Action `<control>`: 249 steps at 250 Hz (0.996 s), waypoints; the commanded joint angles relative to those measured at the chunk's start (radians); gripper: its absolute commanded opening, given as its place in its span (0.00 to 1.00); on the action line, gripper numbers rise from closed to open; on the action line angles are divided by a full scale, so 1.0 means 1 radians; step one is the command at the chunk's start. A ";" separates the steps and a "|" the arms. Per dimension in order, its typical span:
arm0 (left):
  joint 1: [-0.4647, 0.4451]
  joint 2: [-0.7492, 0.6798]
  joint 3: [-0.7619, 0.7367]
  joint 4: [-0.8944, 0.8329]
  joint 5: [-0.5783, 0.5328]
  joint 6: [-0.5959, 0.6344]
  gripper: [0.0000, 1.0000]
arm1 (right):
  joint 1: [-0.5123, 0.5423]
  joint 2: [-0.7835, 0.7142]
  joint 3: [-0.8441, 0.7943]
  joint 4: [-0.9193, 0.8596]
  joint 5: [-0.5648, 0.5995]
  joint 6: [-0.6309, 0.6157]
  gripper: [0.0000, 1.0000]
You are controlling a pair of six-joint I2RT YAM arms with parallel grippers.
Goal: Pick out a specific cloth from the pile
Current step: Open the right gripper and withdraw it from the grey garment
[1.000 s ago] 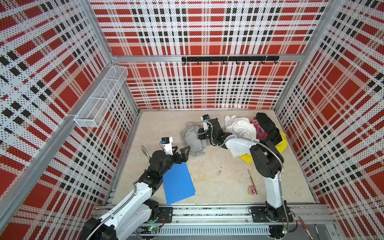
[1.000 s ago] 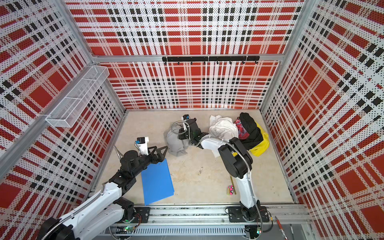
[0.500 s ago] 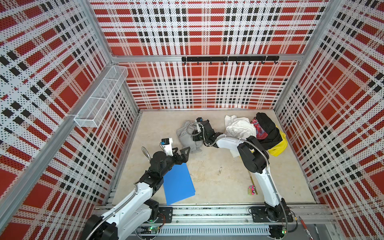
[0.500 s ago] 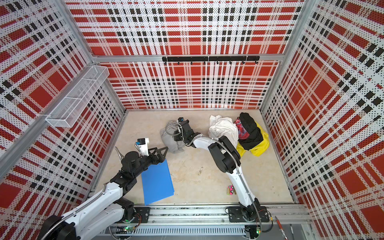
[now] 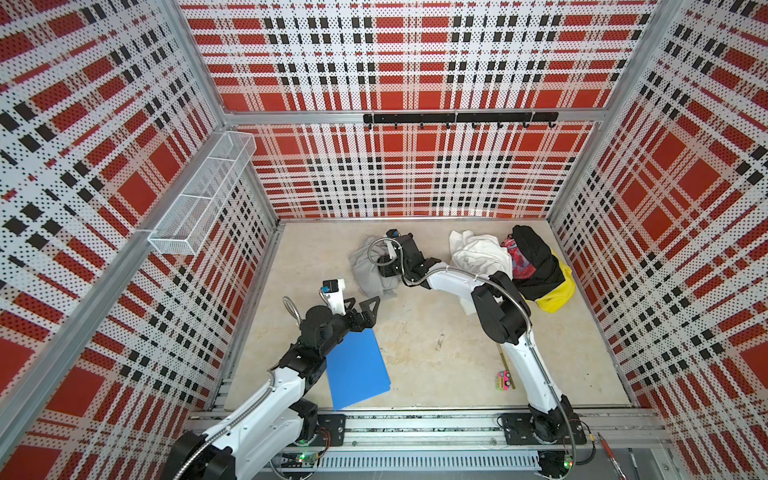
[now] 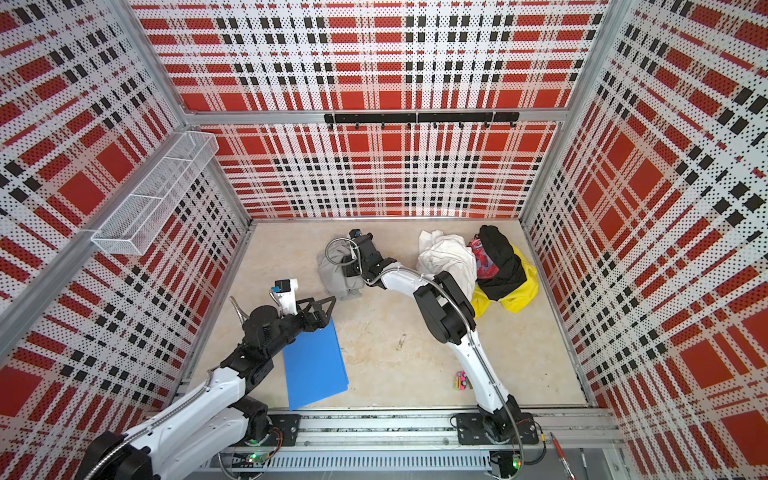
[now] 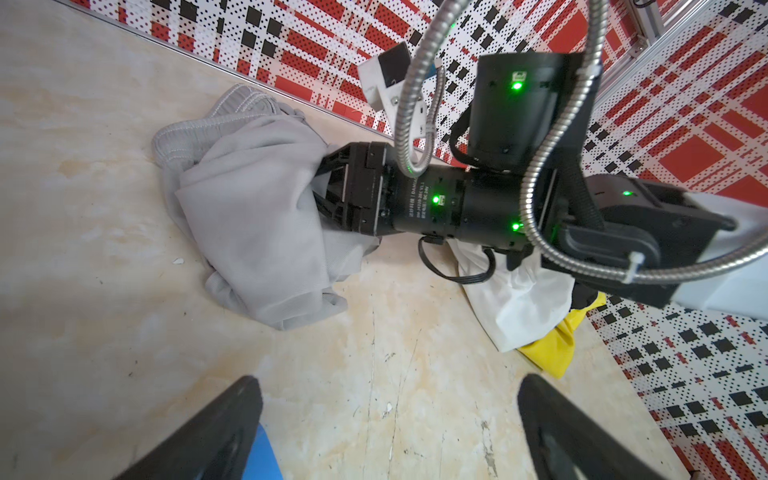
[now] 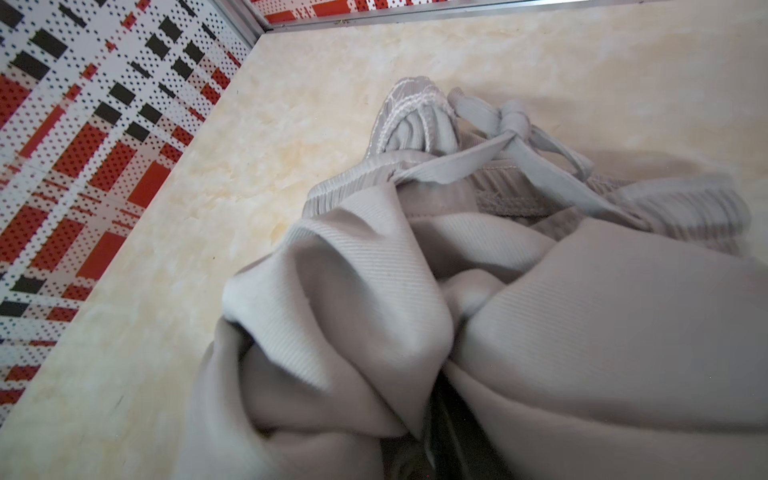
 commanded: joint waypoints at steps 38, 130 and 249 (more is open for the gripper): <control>0.008 0.004 -0.013 0.027 0.001 -0.001 0.99 | 0.001 -0.242 -0.167 0.034 -0.047 -0.022 0.46; 0.011 0.014 0.009 0.028 0.010 0.006 1.00 | 0.000 -0.394 -0.293 0.050 -0.038 -0.018 0.50; -0.002 0.160 0.113 0.075 0.069 0.034 0.99 | -0.003 -0.807 -0.668 0.116 0.069 -0.116 0.59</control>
